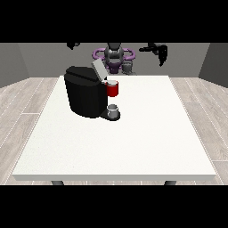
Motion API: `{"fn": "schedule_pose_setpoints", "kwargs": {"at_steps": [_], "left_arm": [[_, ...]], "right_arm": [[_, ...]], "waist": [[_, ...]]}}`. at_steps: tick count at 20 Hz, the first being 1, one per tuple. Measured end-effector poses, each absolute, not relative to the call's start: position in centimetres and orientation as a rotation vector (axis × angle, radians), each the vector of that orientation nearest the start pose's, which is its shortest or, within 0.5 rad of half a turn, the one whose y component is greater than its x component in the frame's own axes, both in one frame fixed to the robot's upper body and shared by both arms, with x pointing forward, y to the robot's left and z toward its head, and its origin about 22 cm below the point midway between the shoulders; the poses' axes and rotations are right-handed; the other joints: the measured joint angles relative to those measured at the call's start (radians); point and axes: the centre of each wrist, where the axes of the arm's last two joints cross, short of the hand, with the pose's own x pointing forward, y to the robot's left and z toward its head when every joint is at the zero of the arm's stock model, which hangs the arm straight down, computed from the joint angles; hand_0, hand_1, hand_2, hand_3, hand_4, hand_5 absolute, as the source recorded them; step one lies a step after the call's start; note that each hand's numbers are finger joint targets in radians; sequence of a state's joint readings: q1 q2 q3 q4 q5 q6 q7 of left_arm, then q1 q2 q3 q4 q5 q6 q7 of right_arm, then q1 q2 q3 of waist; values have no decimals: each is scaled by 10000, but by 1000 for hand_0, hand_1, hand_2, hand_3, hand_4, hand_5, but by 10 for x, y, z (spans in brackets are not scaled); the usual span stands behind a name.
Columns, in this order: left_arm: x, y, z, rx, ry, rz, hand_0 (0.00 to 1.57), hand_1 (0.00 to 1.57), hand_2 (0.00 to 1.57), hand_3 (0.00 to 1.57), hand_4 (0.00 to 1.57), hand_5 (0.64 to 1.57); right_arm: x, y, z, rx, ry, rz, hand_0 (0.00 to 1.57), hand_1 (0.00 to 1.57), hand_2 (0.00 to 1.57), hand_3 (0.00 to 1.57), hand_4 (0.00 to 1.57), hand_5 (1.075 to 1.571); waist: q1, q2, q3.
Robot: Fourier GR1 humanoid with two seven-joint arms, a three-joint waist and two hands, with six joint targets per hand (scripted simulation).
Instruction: Insert the coffee pod into the coffee machine and close the lid
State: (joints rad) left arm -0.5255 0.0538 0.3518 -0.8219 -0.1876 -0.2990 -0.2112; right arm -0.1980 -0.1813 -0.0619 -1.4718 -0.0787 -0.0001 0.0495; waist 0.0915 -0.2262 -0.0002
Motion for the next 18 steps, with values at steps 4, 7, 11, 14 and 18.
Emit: {"fn": "schedule_pose_setpoints", "kwargs": {"at_steps": [4, 7, 11, 14, 18], "left_arm": [[347, 243, -31, -1610, -15120, -1943, 0, 0, 0, 0, 112, 1571], [339, 241, -27, -1617, -15187, -1828, 0, 0, 0, 0, 0, 1571], [326, 243, -25, -1626, -15418, -1611, 0, 0, 0, 0, 0, 1571], [322, 238, -17, -1720, -15676, -1543, 0, 0, 0, 0, 0, 1571], [322, 238, 0, -1674, -15955, -1543, 0, 0, 0, 0, 0, 1571]], "right_arm": [[299, -257, 45, -749, -16402, 1348, 0, 0, 0, 0, 161, 1571], [303, -258, 45, -639, -16484, 1591, 0, 0, 0, 0, 123, 1571], [313, -254, 50, -340, -16484, 1654, 0, 0, 0, 0, 0, 1571], [322, -260, 49, -316, -16631, 1458, 0, 0, 0, 0, 0, 1571], [334, -258, 50, -180, -16590, 1300, 0, 0, 0, 0, 0, 1571]], "waist": [[317, 265, 4], [415, 393, 4], [523, 721, 4], [688, 1094, 4], [688, 1563, 2]]}}
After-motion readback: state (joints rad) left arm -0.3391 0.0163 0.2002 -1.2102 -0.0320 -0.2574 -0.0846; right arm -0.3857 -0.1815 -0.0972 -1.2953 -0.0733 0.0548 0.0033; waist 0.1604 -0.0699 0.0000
